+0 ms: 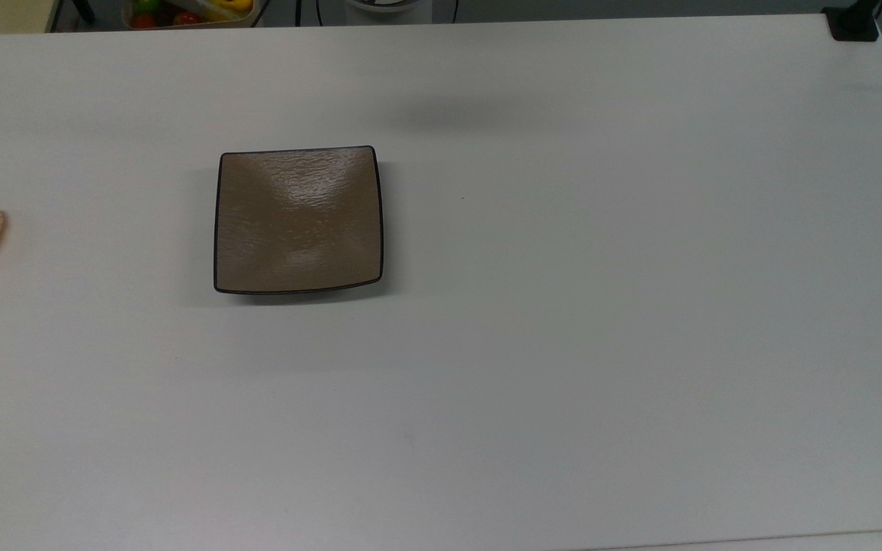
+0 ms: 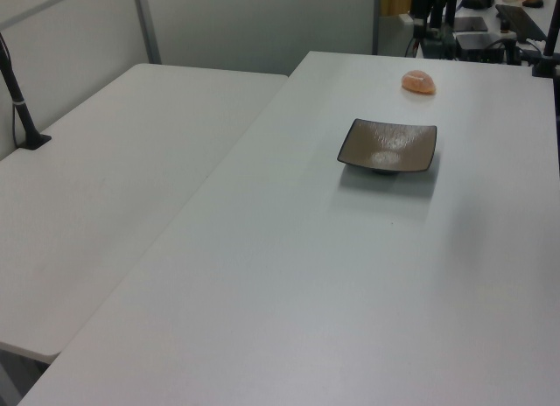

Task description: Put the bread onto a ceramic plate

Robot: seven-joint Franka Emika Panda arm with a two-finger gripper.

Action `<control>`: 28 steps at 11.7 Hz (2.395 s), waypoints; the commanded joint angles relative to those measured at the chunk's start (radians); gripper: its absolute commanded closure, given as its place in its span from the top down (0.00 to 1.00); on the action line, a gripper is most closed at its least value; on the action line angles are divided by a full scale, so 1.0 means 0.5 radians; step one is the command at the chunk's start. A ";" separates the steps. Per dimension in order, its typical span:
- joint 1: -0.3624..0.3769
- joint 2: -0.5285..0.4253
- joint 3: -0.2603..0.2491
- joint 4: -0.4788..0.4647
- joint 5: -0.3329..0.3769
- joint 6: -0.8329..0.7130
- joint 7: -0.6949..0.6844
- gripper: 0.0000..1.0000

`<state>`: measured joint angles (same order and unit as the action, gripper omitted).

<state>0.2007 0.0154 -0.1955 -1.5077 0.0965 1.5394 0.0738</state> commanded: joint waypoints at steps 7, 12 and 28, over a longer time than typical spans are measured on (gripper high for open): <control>-0.039 -0.061 -0.008 -0.062 0.053 0.086 0.067 1.00; -0.131 -0.110 -0.011 -0.175 -0.192 0.204 -0.270 1.00; -0.689 0.677 -0.299 -0.375 -0.497 1.909 -0.712 1.00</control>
<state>-0.0947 0.2752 -0.3438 -1.7201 -0.1591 2.3791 -0.2714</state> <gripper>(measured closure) 0.000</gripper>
